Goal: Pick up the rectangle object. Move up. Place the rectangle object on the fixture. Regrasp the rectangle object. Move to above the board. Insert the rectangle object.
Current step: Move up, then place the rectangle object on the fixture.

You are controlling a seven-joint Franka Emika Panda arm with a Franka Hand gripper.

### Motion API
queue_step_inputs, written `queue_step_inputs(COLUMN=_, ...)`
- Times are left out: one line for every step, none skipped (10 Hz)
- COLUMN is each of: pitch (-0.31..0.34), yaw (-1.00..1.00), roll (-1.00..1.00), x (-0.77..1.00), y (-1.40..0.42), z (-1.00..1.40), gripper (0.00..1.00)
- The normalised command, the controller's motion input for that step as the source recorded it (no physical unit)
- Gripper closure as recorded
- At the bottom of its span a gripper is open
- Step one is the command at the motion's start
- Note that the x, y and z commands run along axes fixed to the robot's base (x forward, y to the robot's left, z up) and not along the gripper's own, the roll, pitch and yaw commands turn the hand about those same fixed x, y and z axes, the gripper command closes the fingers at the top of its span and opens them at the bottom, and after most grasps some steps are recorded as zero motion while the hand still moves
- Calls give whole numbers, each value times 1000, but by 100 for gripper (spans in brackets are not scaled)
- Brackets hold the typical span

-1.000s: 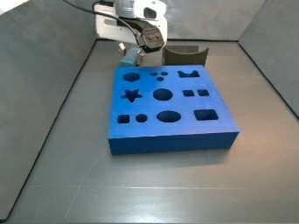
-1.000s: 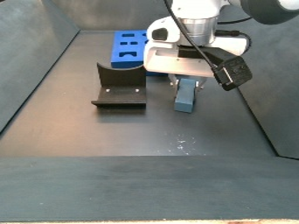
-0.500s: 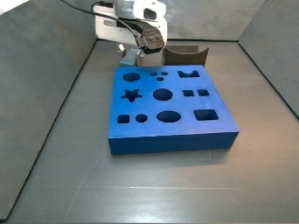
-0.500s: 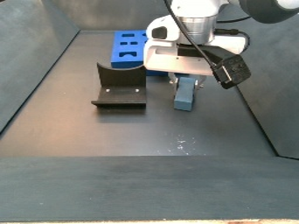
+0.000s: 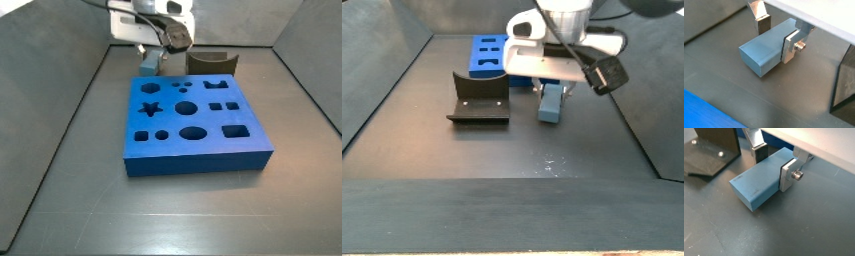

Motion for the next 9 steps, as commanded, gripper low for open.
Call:
queue_step_inputs(pitch=86, yaw=-14, roll=7, x=-53, y=-24, z=269, gripper=100)
queue_step_inputs(pitch=0, yaw=0, roll=0, x=0, y=0, z=1000, gripper=100)
queue_step_inputs(pitch=11, yaw=-3, roll=13, x=3, y=4, z=1000, gripper=100)
queue_step_inputs(pitch=23, yaw=-7, roll=24, x=-6, y=6, z=1000, gripper=100)
queue_step_inputs(pitch=25, yaw=-13, roll=41, x=-13, y=8, z=1000, gripper=100)
queue_step_inputs(pitch=33, yaw=-18, roll=54, x=-19, y=9, z=1000, gripper=100)
queue_step_inputs(pitch=40, yaw=-22, roll=71, x=-23, y=11, z=1000, gripper=100)
queue_step_inputs(pitch=46, yaw=-24, roll=83, x=-27, y=14, z=1000, gripper=100)
queue_step_inputs(pitch=48, yaw=-24, roll=91, x=-29, y=16, z=1000, gripper=100)
